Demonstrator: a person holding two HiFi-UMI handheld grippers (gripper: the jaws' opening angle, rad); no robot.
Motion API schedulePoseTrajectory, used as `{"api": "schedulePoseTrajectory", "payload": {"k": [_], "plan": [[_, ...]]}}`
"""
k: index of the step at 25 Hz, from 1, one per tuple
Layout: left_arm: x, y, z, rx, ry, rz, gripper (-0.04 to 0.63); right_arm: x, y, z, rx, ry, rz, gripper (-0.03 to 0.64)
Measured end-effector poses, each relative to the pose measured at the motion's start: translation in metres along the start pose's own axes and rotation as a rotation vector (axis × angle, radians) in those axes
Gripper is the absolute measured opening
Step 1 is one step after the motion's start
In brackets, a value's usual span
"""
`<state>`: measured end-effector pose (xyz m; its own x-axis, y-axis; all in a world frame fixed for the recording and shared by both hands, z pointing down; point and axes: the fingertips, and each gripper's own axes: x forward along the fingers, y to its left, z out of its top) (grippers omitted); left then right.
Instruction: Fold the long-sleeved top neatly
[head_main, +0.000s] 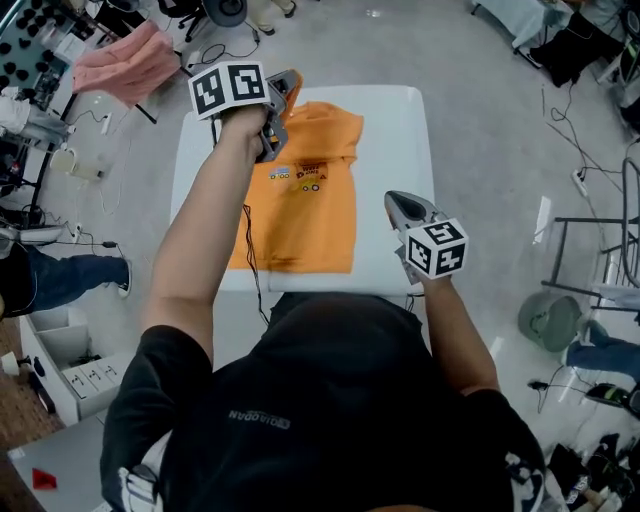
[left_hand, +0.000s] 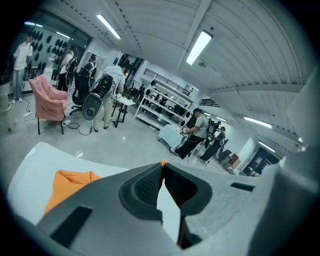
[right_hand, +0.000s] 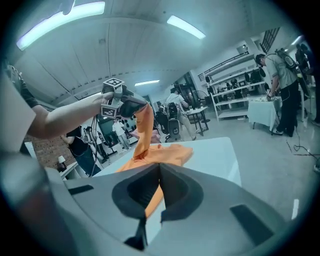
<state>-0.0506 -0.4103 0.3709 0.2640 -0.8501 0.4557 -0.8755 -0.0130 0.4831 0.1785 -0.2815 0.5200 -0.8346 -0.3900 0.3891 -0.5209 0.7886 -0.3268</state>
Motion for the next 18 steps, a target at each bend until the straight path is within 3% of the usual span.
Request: {"api": "schedulePoseTrajectory", "payload": {"k": [7,12,15,18], "plan": [[0.096,-0.004,-0.099,0.059,0.207,0.112,0.018,-0.011,-0.026,-0.016,0.032,0.028,0.001,0.005],[0.15,0.005,-0.159,0.033,0.28,0.182,0.018,-0.019,-0.036,-0.027,0.048,0.058,-0.019,0.005],[0.166,0.004,-0.18,0.05,0.315,0.181,0.025,-0.024,-0.041,-0.031,0.058,0.068,-0.038,0.005],[0.171,-0.006,-0.186,0.066,0.326,0.141,0.104,-0.027,-0.05,-0.033,0.066,0.073,-0.057,0.005]]}}
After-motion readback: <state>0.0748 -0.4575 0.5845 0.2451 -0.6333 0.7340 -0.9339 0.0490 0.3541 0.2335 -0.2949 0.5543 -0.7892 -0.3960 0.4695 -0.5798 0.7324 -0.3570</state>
